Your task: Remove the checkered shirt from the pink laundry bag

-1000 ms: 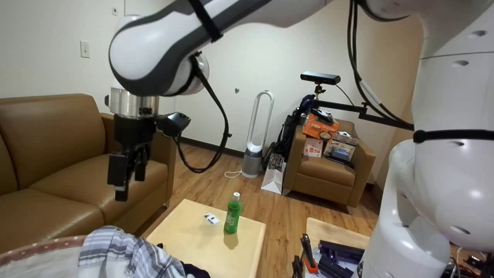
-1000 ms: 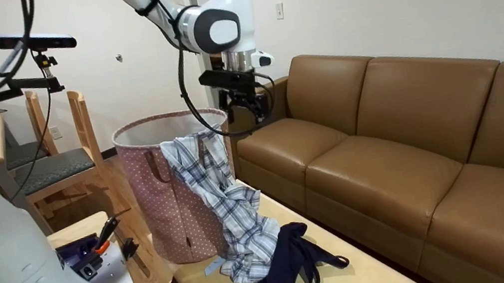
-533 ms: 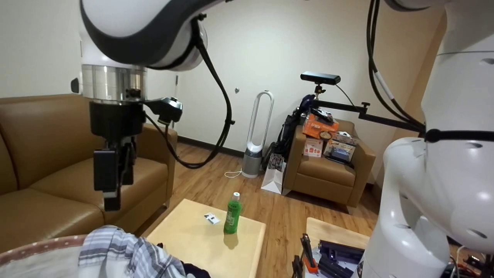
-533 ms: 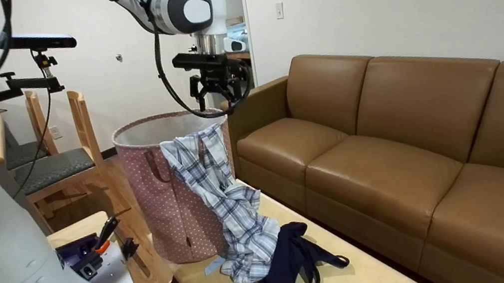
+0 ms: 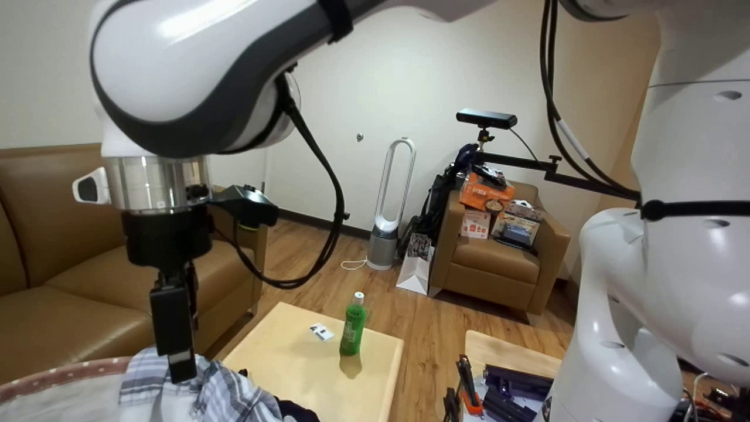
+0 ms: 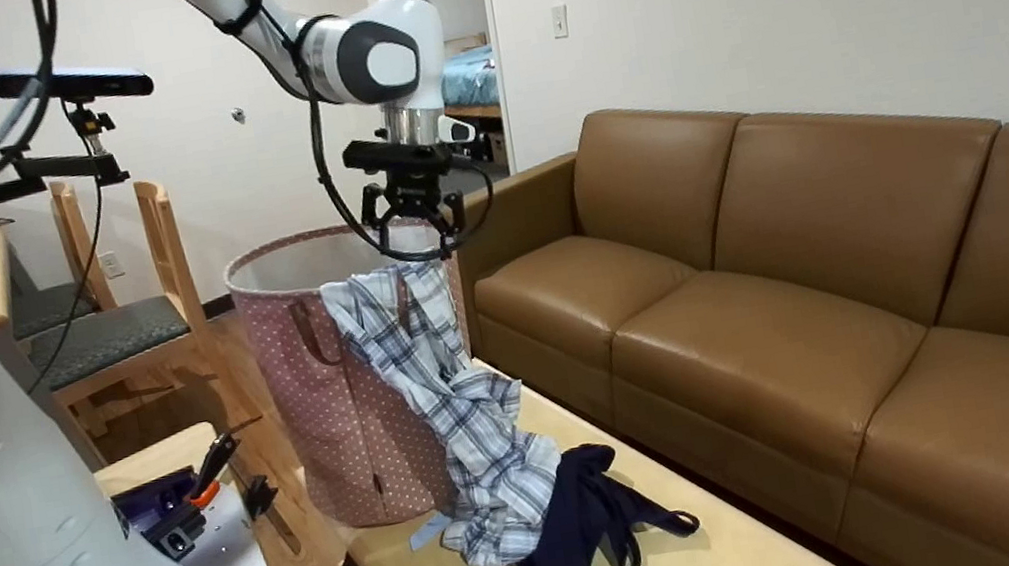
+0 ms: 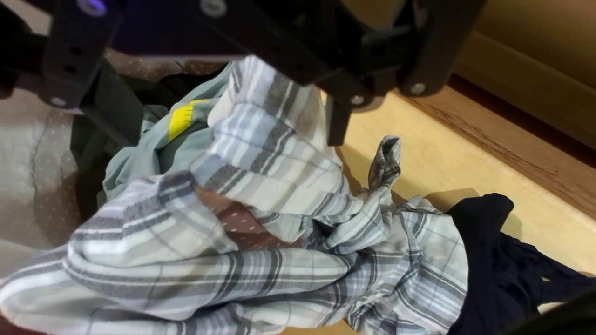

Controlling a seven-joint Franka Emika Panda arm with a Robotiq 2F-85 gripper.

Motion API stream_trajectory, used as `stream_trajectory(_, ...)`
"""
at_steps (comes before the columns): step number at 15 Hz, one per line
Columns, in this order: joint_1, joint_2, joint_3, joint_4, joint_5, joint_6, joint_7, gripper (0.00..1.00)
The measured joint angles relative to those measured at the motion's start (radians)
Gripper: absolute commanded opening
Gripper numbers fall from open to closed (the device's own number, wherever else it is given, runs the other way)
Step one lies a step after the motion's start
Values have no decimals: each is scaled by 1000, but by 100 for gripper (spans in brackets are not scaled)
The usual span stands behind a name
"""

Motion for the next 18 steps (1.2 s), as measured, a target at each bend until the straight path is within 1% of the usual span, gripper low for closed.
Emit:
stream_trajectory(1, 0, 9, 2, -1, 0, 0, -11, 75)
stream_trajectory(2, 0, 17, 4, -2, 0, 1, -20, 73)
stream_trajectory(3, 0, 25, 5, -2, 0, 1, -26, 67)
stream_trajectory(4, 0, 33, 6, -2, 0, 2, -28, 59)
stream_trajectory(6, 0, 45, 6, -2, 0, 3, -28, 45)
stream_trajectory(11, -3, 52, 5, -2, 0, 4, -28, 13)
stream_trajectory(12, -3, 52, 5, -2, 0, 3, -28, 9)
stream_trajectory(13, -3, 52, 5, -1, -1, 3, -28, 51)
stream_trajectory(14, -3, 52, 5, -1, -1, 3, -28, 48)
stream_trajectory(15, -3, 52, 5, -1, -1, 3, -28, 50)
stream_trajectory(16, -3, 52, 5, 0, -2, 3, -28, 55)
stream_trajectory(17, -3, 52, 5, 1, -3, 3, -28, 44)
stream_trajectory(18, -3, 52, 5, 4, -4, 3, -28, 55)
